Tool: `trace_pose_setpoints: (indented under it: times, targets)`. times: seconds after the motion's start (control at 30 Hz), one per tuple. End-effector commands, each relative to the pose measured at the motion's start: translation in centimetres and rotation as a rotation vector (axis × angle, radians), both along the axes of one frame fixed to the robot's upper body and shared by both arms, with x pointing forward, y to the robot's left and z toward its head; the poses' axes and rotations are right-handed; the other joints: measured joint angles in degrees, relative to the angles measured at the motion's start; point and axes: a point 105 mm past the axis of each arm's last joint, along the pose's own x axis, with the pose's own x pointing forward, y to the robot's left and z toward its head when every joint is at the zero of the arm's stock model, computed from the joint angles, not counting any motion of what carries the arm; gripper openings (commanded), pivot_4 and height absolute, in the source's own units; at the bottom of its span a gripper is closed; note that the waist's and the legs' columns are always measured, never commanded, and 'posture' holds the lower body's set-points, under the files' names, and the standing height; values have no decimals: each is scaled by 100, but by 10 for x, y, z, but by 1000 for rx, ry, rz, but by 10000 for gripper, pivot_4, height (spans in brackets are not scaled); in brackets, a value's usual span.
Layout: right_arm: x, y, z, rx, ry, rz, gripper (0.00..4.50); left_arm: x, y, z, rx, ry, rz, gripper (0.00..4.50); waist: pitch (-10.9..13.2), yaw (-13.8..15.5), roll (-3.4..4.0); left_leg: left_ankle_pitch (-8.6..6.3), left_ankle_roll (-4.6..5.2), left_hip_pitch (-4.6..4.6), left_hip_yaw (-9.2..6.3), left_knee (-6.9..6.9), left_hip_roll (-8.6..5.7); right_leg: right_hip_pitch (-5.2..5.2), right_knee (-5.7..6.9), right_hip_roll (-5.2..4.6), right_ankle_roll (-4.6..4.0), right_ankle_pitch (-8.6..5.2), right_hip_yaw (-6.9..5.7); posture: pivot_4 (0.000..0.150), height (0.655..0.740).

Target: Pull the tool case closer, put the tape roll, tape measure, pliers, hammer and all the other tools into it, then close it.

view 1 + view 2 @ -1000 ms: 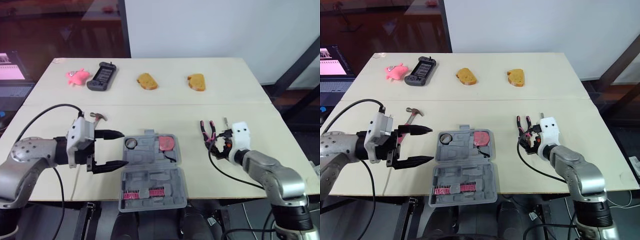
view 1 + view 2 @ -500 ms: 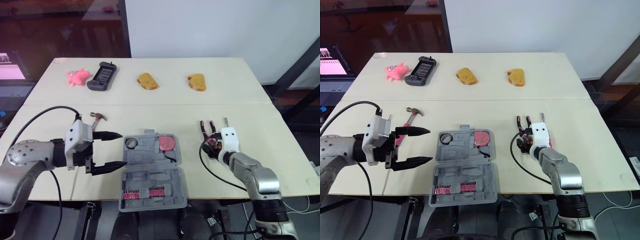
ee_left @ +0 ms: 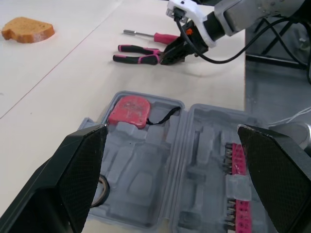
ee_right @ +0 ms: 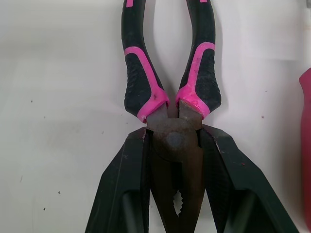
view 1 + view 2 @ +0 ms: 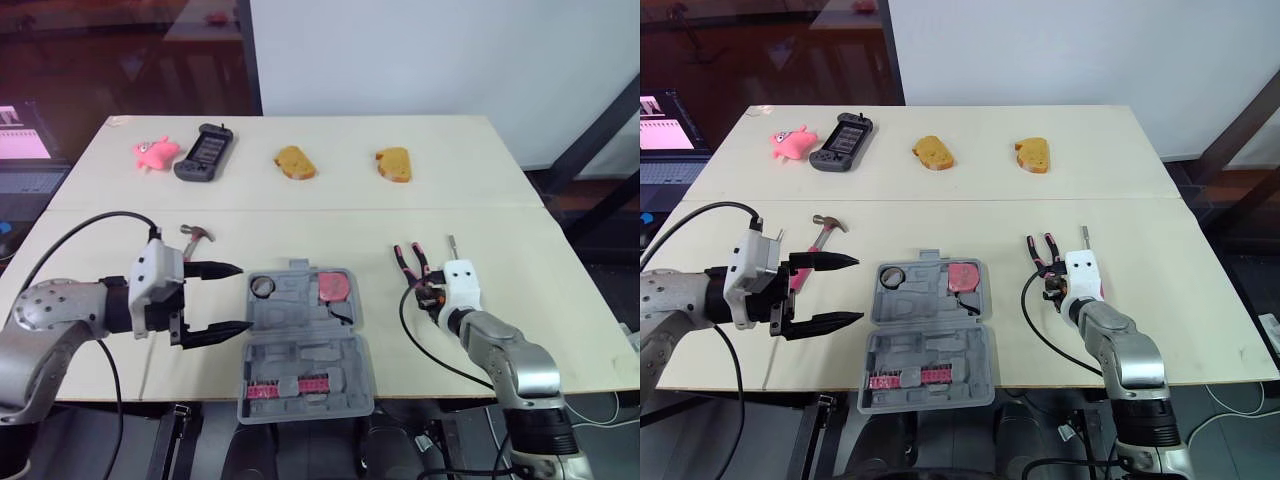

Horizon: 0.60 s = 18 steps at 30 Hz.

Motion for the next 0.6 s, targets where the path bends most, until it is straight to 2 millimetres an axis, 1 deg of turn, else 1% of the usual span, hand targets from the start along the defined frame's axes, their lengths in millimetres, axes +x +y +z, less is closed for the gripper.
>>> trace_pose_setpoints:
  times: [0.03, 0.23, 0.37, 0.43, 0.5, 0.57, 0.6]
  targets:
    - [4, 9, 19, -22, -74, 60, 9628, 0, 1, 4, 3, -39, -6, 45000, 0, 0, 0, 0, 0, 0, 0, 0, 0, 0, 0, 0, 0, 0, 0, 1500, 7207]
    - [3, 15, 28, -46, -62, 174, 9628, 0, 14, -3, -7, -25, 48, 45000, 3, -12, 6, 0, 0, 0, 0, -1, 1, -3, 1, 0, 0, 0, 0, 1500, 7207]
    - [4, 26, 39, -42, -81, 272, 9628, -3, 22, -11, 8, -20, 78, 45000, 3, -7, 5, 0, 0, 0, 0, -1, 1, -3, 1, 0, 0, 0, 0, 1500, 7207]
    - [6, 30, 49, -47, -99, 323, 9628, -3, 27, -13, 10, -27, 100, 45000, 4, -5, 7, 0, 0, -3, 0, 0, 1, -5, 1, 0, 0, 0, 0, 1500, 7207]
    - [9, 35, 63, -53, -133, 378, 9628, -3, 31, -14, 4, -35, 125, 45000, 4, -1, 8, 0, 0, -4, 0, 0, 1, -7, 1, 0, -1, 0, 0, 1500, 7207]
    - [10, 44, 75, -107, -145, 481, 9628, -4, 36, -16, 4, -48, 149, 45000, 5, -1, 8, 0, 0, -4, 0, 1, 1, -6, 1, 0, 0, 0, 0, 1500, 7207]
    - [8, 50, 82, -181, -152, 561, 9628, -4, 39, -17, 5, -56, 167, 45000, 7, -2, 11, 0, 0, -5, 0, 2, 1, -6, 1, 0, -1, 0, 0, 1500, 7207]
